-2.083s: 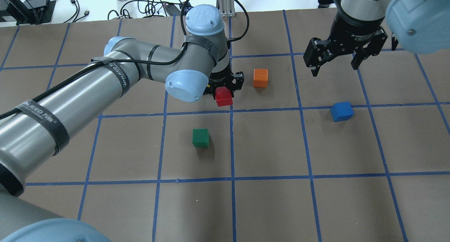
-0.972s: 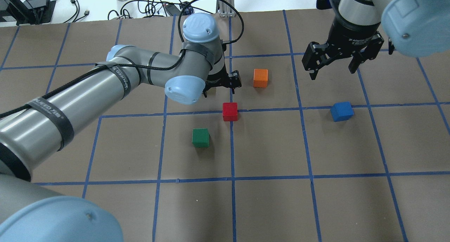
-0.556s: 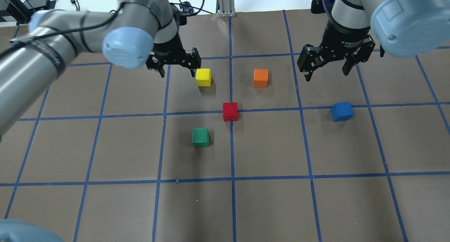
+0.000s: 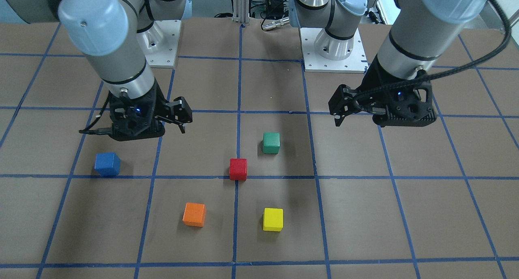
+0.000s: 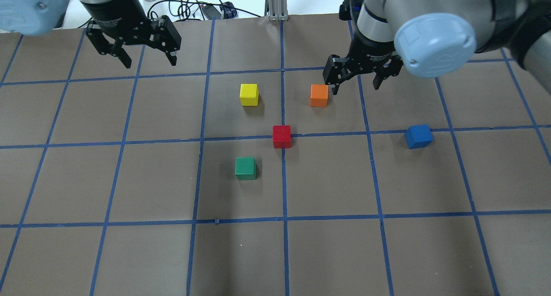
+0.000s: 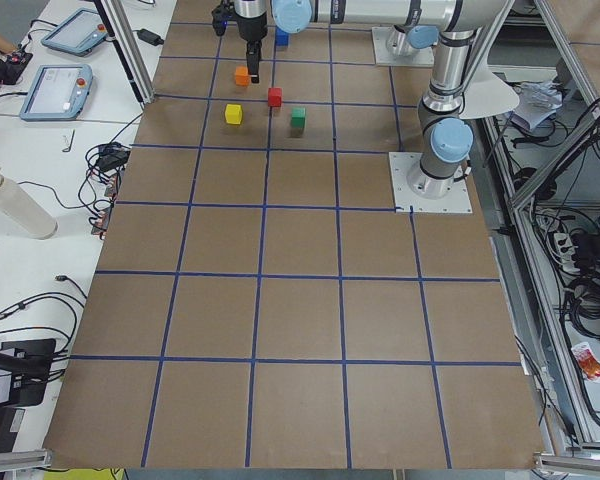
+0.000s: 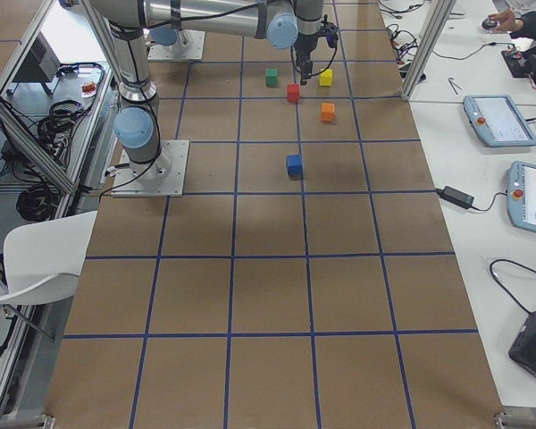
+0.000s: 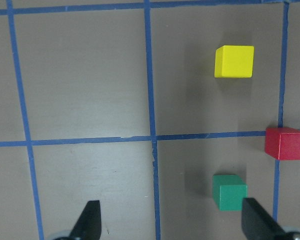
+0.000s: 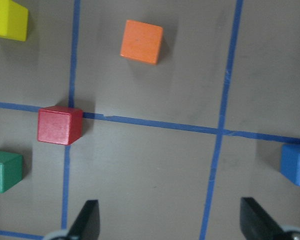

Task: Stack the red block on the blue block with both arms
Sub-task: 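Raise the left gripper away while the right gripper moves over the red cube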

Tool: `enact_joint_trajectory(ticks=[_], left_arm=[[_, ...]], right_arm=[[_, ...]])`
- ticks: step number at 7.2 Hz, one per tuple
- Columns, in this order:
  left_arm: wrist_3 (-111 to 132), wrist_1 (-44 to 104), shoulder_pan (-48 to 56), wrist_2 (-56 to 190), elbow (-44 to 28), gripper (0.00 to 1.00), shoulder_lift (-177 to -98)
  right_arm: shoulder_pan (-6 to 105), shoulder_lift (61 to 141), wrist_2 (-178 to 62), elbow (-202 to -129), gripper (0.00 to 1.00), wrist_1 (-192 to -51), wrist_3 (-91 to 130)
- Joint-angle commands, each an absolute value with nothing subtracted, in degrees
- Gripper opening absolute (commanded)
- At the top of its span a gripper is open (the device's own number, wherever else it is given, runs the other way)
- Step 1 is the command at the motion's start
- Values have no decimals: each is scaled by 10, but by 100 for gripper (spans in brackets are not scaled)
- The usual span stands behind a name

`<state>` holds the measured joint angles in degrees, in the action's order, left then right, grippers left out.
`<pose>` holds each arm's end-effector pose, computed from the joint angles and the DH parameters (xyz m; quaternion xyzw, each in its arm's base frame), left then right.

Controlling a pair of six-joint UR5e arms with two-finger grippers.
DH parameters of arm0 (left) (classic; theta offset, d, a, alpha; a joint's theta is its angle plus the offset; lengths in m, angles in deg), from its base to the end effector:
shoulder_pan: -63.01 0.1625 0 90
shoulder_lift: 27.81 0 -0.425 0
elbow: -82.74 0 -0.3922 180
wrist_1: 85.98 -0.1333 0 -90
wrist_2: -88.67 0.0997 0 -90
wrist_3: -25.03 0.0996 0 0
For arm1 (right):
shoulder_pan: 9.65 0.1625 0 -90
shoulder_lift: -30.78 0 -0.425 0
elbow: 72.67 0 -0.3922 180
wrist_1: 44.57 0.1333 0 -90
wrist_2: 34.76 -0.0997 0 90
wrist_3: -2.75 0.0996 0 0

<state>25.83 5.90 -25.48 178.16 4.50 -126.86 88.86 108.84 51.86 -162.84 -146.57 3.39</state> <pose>-0.1194 -0.5631 0.5026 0.0062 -0.9999 0.0073 0.0043 0.2221 -0.5440 0.3964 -0.0686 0.9972 0.0033 0.0293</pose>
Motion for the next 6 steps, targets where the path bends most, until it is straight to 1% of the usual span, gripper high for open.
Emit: enact_joint_trajectory(ticks=[1, 2, 4, 6], left_arm=[[257, 84, -238, 1782, 89, 100, -1257], [248, 128, -239, 1781, 91, 100, -1249], [226, 133, -253, 1782, 82, 100, -1249], [225, 148, -260, 1785, 38, 100, -1223]], right_arm=[[960, 1025, 512, -1625, 100, -1523, 104], [983, 1006, 512, -1626, 100, -1549, 107], [999, 955, 512, -1627, 100, -1589, 129], [1006, 931, 512, -1629, 100, -1605, 137]])
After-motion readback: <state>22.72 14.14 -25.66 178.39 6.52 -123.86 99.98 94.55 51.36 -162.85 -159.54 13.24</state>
